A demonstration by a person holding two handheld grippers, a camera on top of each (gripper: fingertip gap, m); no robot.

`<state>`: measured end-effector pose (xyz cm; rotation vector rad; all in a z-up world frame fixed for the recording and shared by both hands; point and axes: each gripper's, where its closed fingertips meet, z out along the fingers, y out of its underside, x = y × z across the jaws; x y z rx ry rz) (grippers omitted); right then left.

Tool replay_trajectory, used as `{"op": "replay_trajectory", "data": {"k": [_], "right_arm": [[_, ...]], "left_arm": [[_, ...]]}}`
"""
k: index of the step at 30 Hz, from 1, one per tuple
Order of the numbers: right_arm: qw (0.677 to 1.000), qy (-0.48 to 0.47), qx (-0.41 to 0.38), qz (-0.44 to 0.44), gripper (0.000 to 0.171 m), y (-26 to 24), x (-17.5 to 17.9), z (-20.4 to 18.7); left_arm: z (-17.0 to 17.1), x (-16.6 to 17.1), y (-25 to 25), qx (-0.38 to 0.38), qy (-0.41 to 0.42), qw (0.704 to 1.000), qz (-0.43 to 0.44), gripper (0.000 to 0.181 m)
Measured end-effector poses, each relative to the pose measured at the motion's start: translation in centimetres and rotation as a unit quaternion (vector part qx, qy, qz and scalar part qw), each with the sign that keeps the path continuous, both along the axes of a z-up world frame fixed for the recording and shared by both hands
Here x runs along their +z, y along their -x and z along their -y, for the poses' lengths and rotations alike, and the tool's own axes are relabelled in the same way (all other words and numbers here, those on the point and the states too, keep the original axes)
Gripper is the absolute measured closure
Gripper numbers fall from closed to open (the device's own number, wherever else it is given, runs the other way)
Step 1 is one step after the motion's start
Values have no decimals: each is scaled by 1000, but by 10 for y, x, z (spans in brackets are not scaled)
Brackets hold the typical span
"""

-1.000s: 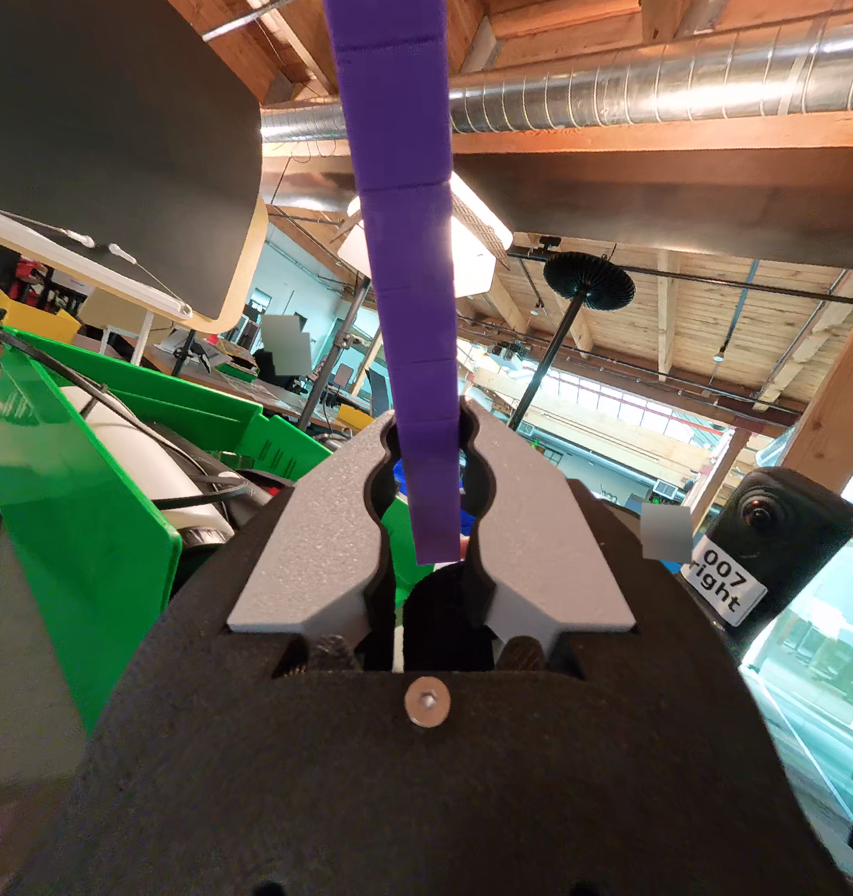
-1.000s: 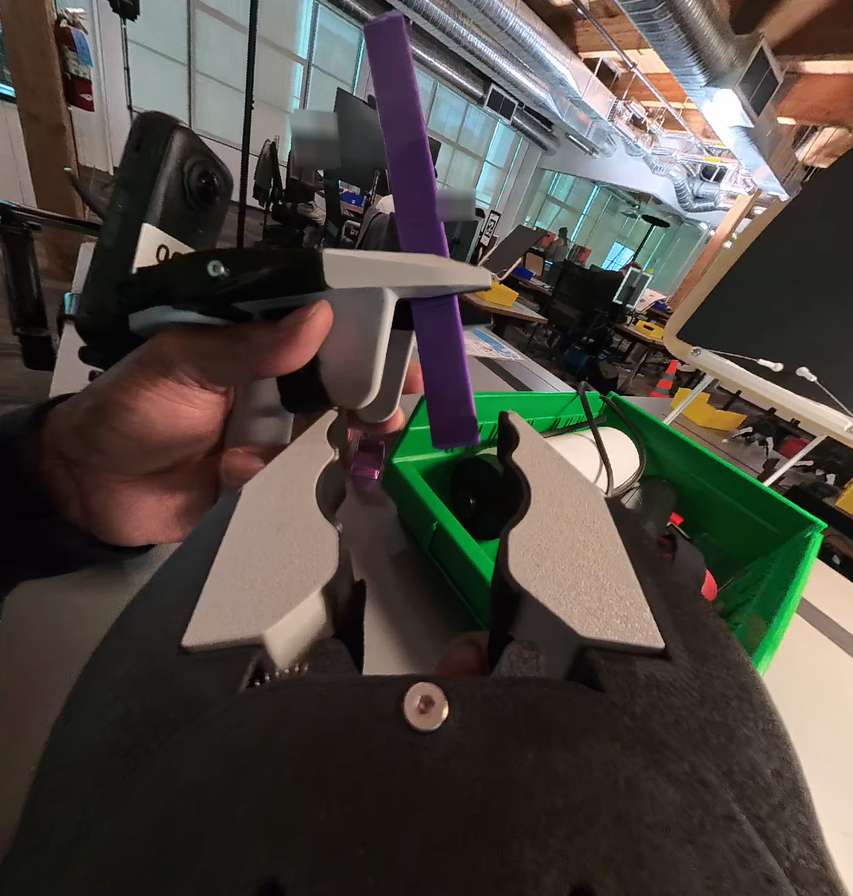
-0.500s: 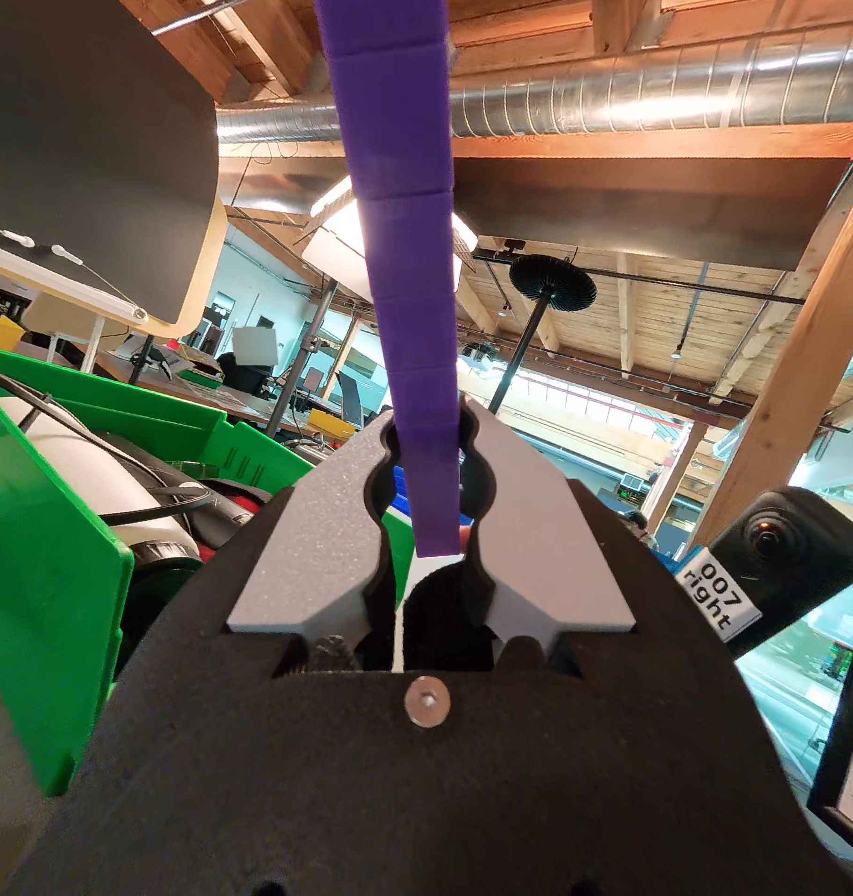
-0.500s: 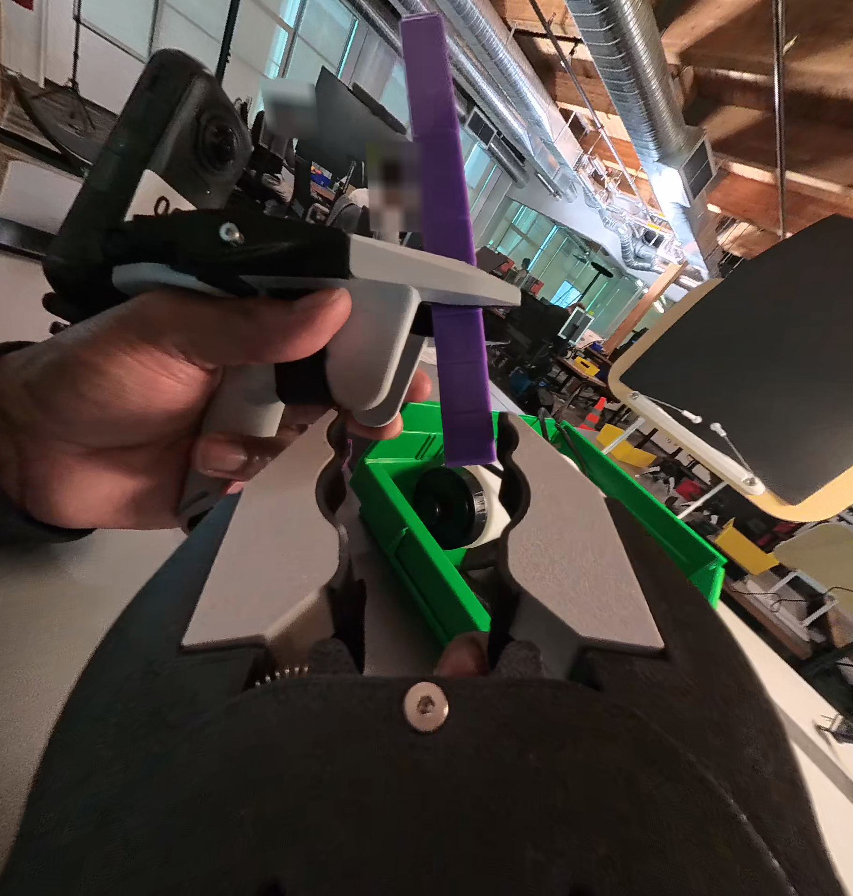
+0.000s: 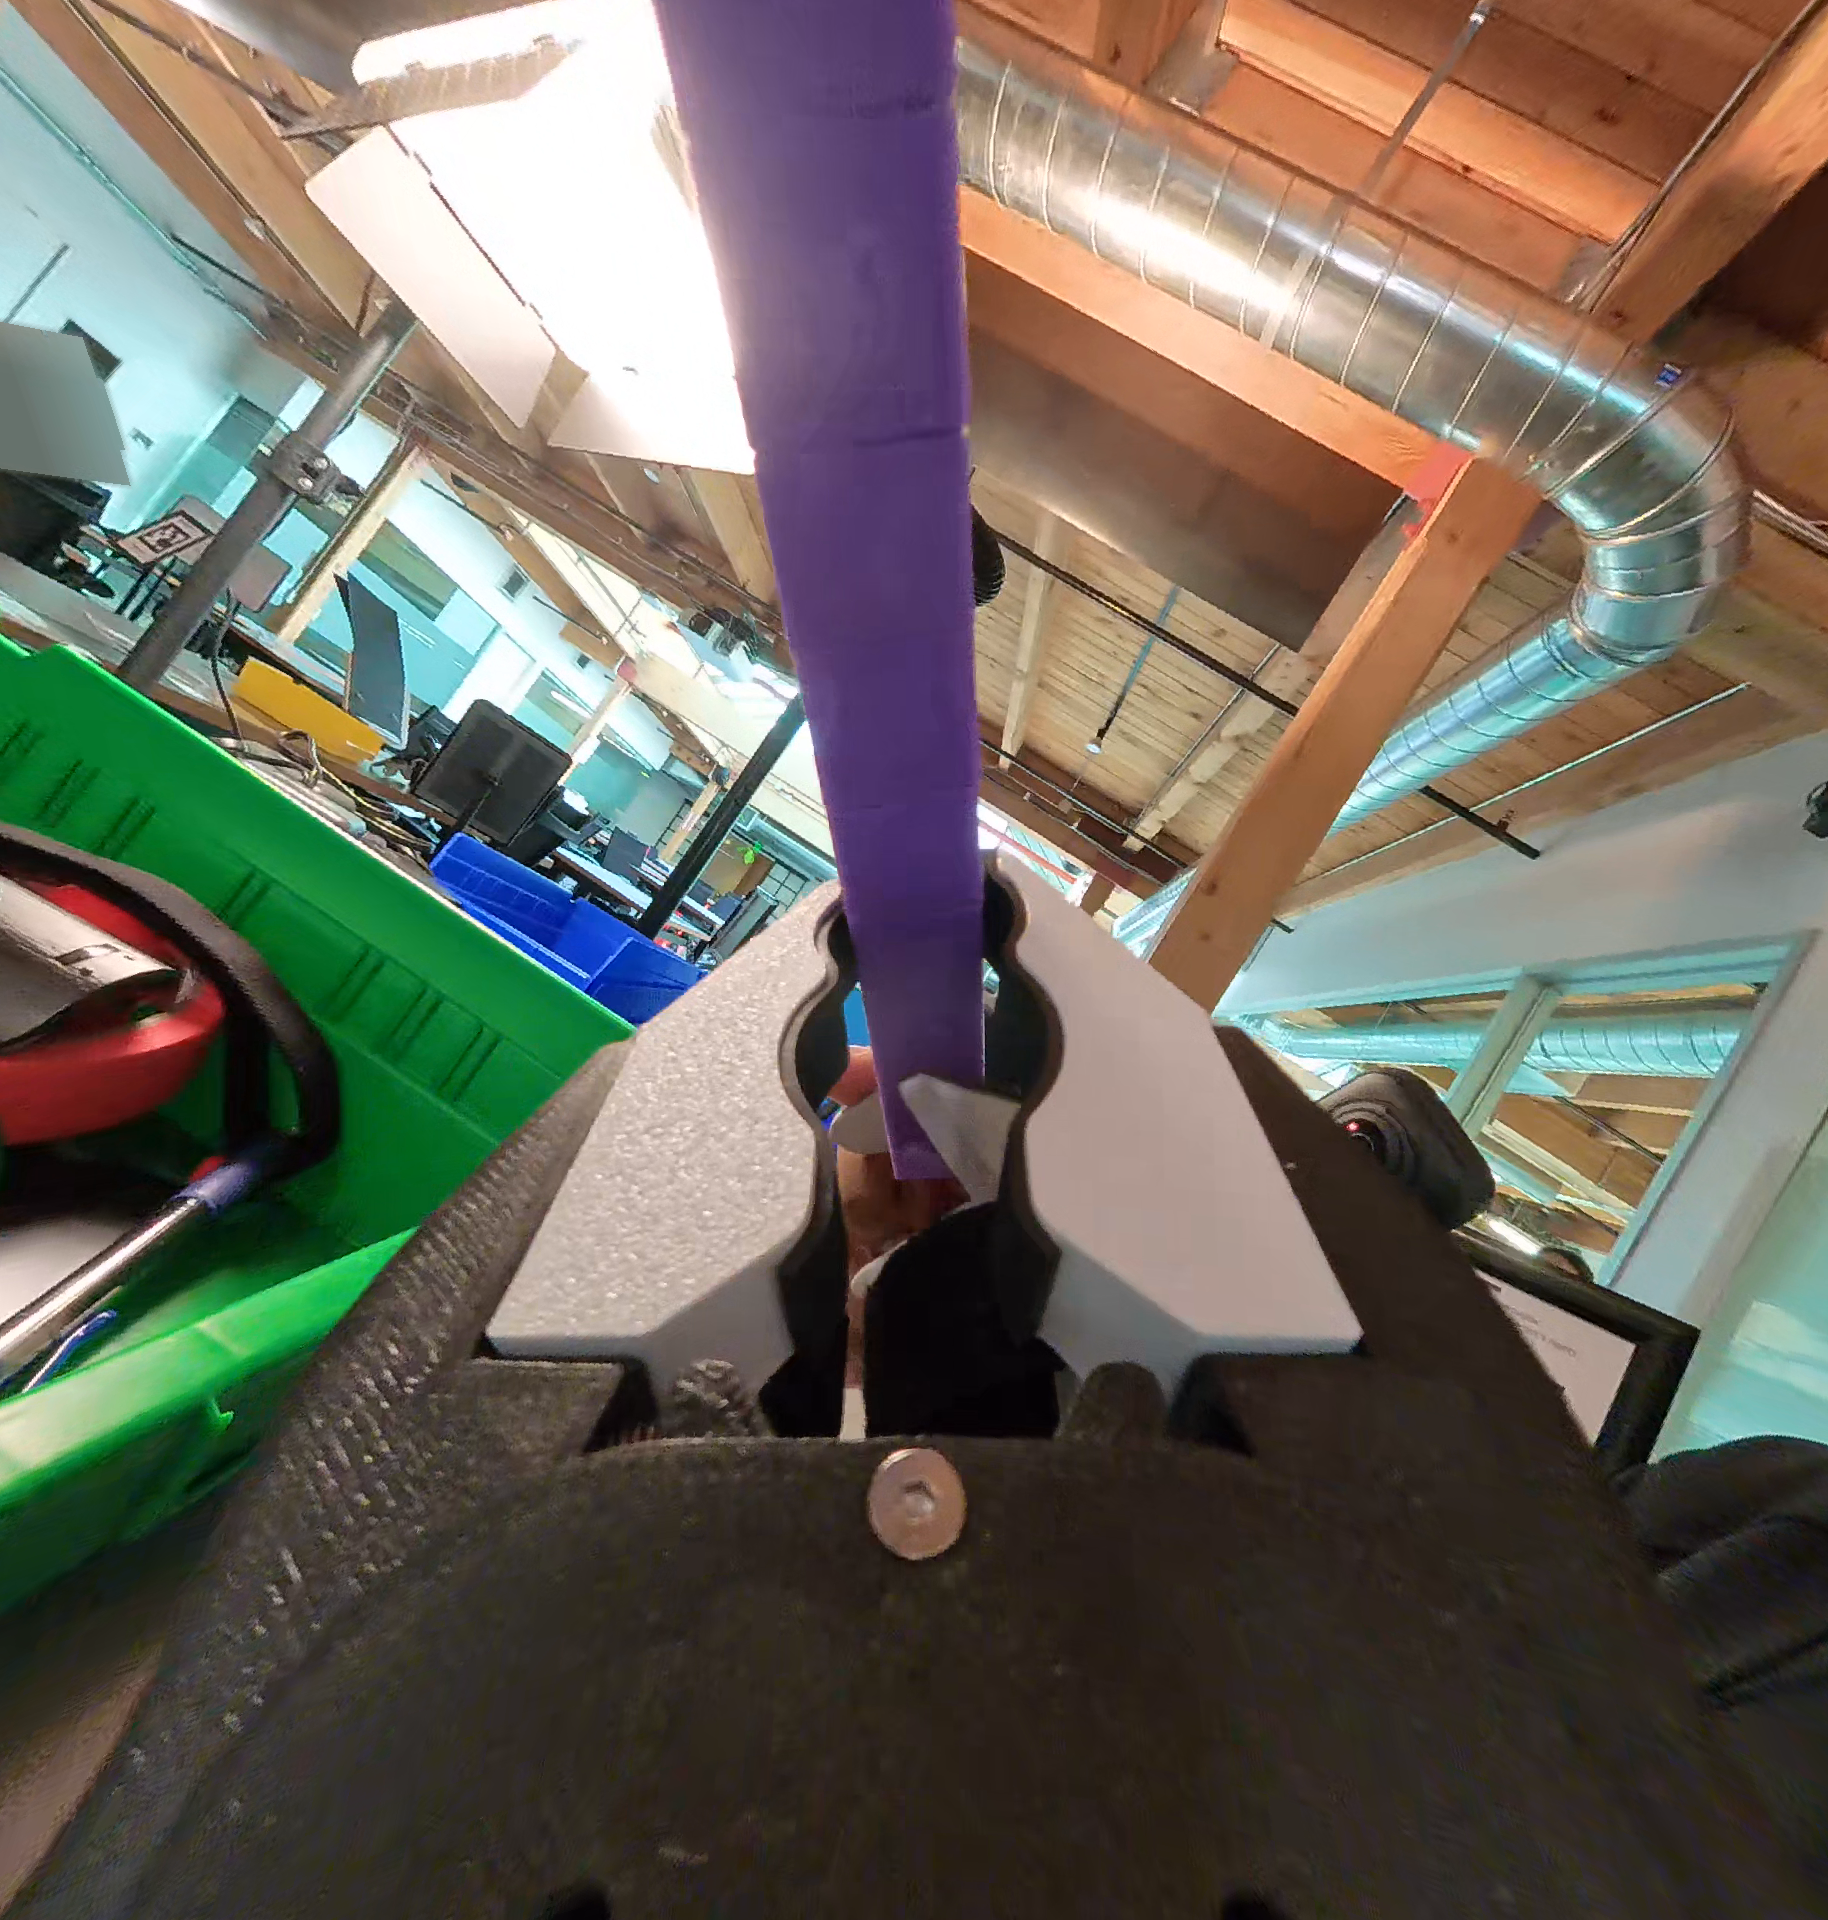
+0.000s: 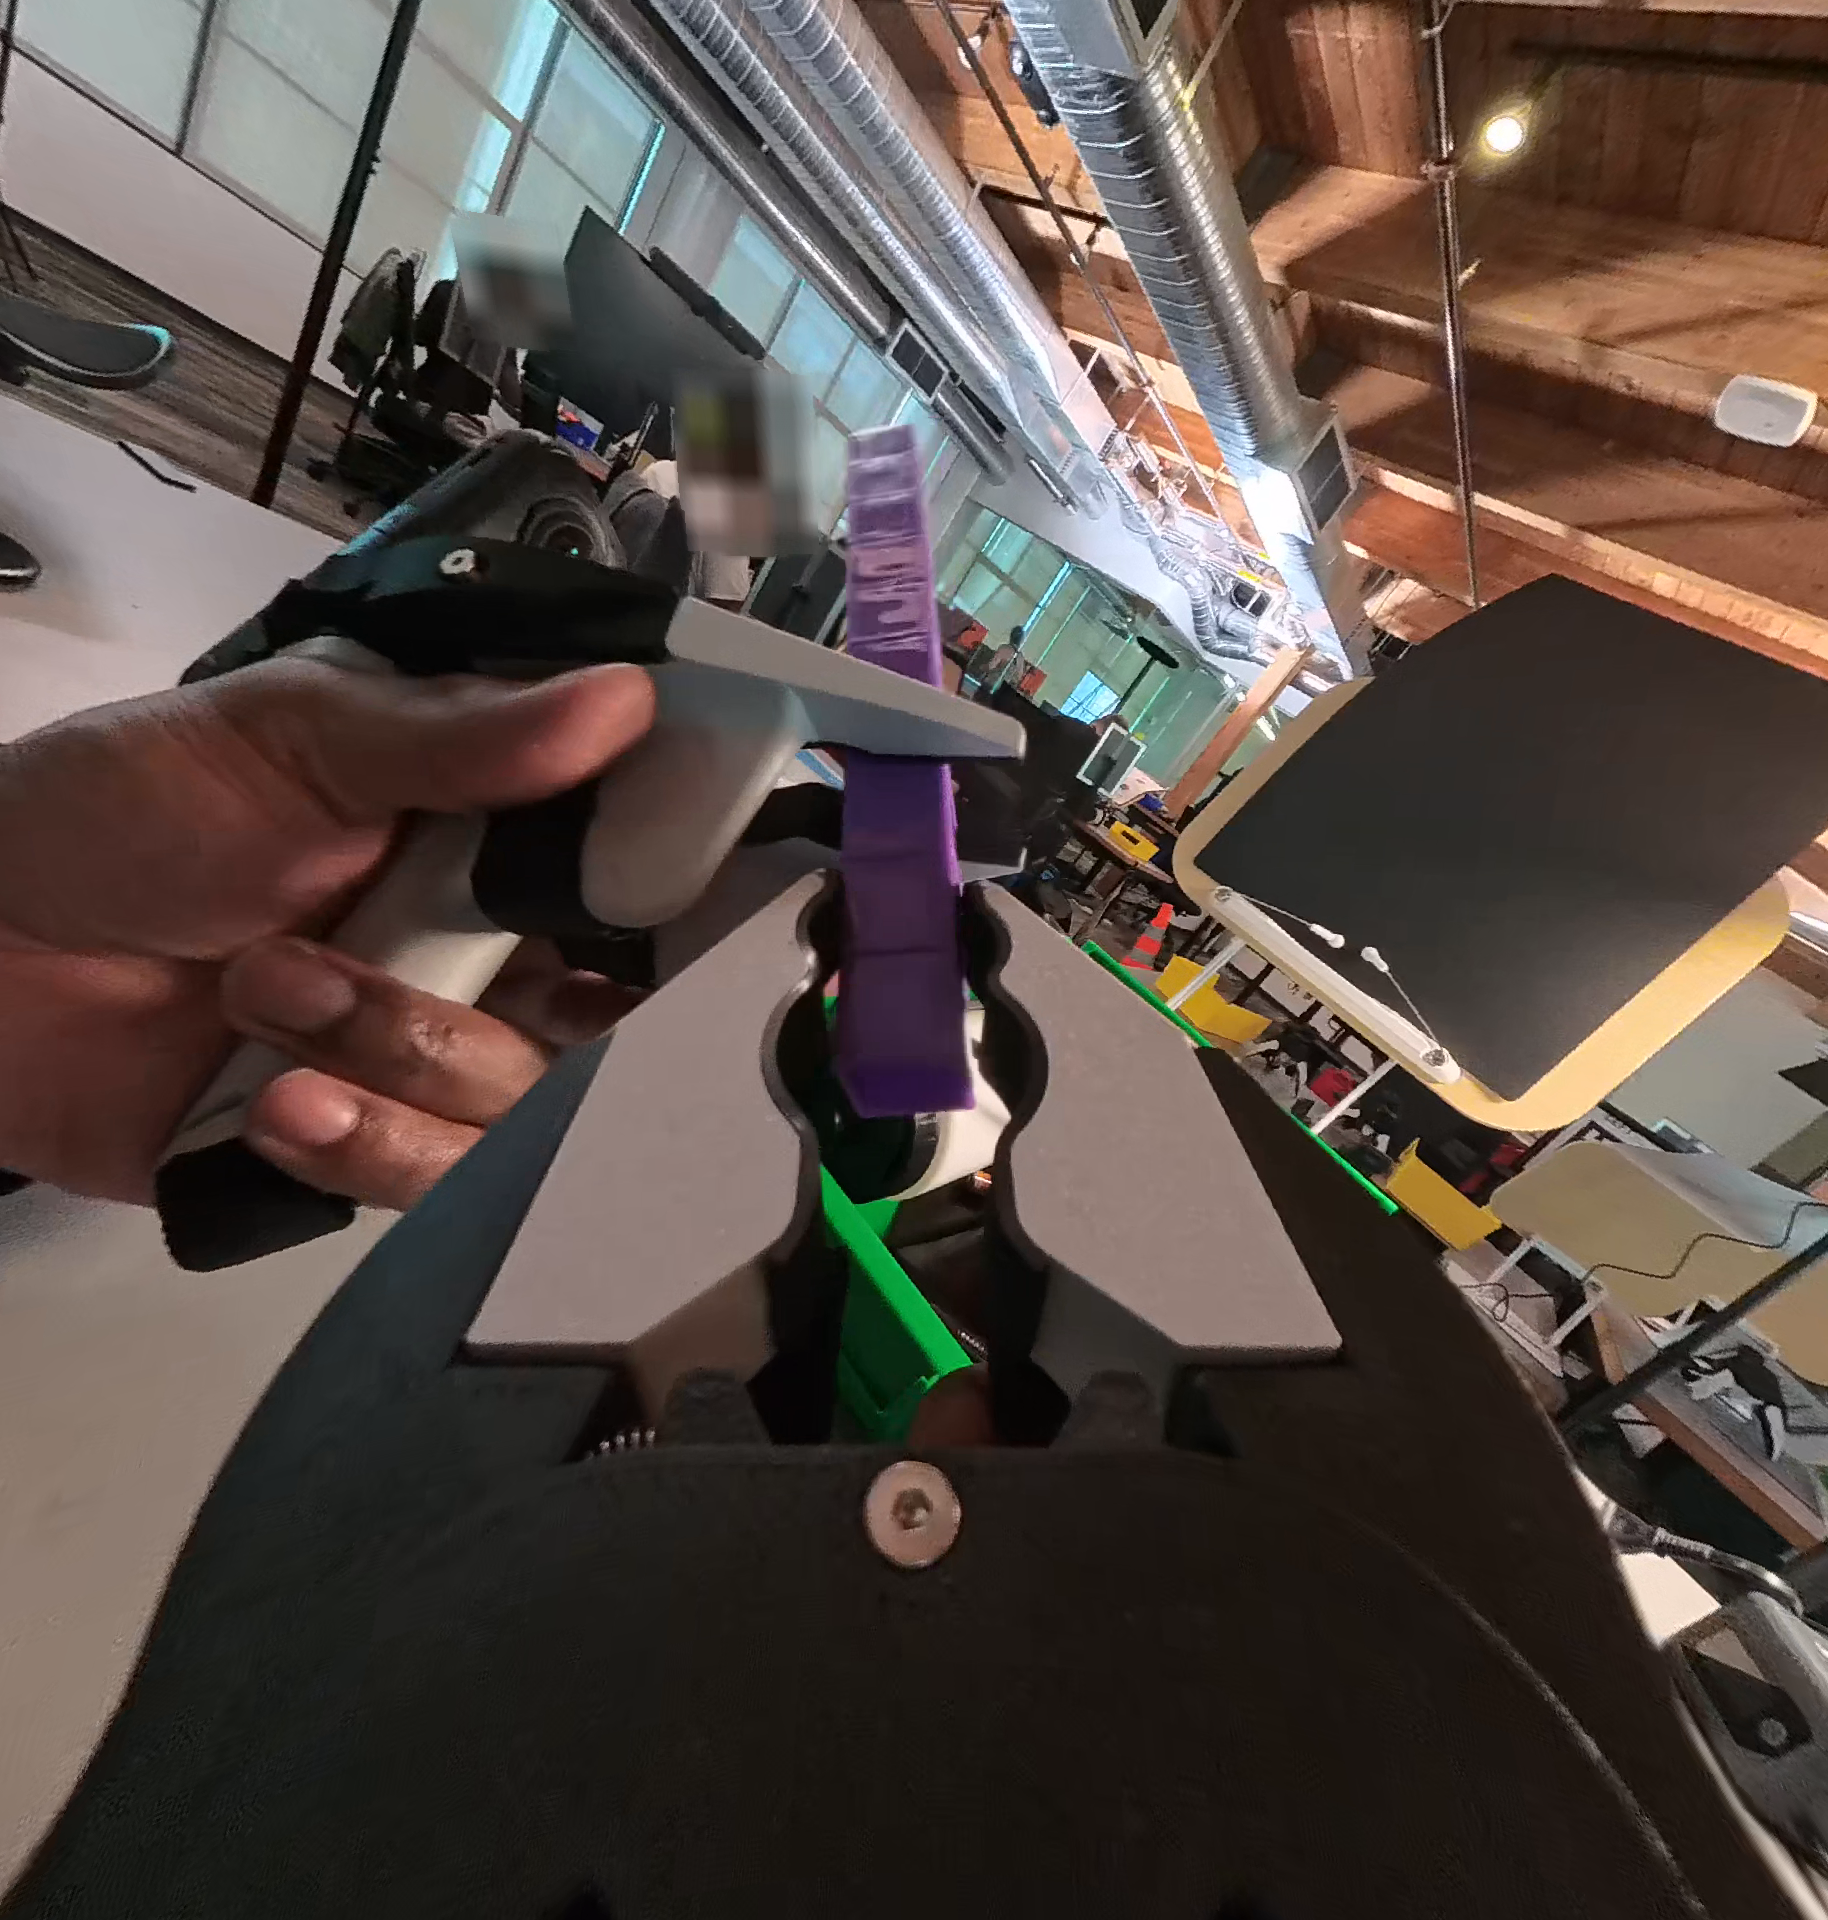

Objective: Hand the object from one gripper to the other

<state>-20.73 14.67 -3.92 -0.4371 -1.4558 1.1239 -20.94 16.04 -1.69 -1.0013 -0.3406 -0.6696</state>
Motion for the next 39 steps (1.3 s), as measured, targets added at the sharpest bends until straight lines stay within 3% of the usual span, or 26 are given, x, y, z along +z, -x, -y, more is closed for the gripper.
{"op": "replay_trajectory", "data": {"k": [14, 18, 21, 24, 26, 30, 34, 36, 39], "right_arm": [[1000, -25, 6, 6, 149, -1, -6, 1], [1000, 3, 27, -2, 143, -6, 2, 1], [996, 61, 61, 12, 140, -11, 10, -2], [985, 135, 104, 24, 139, -17, 21, -8], [978, 165, 123, 43, 134, -18, 22, -12], [974, 165, 136, 72, 126, -17, 15, -9], [974, 133, 138, 119, 116, -12, -3, 1], [973, 127, 139, 131, 119, -12, -7, 3], [974, 135, 132, 123, 139, -11, -3, -1]], "left_arm": [[13, 3, 20, 90, 2, 996, -8, 156], [29, 8, 34, 214, 21, 975, -62, 158], [29, 11, 26, 273, 59, 948, -154, 159], [6, -6, 14, 270, 139, 925, -230, 159], [-5, -14, 7, 248, 160, 924, -241, 159], [-22, -36, -5, 191, 217, 918, -269, 159], [-40, -60, -28, 148, 273, 887, -343, 159], [-42, -68, -25, 157, 299, 869, -361, 159], [-42, -69, -24, 156, 301, 869, -361, 159]]}}
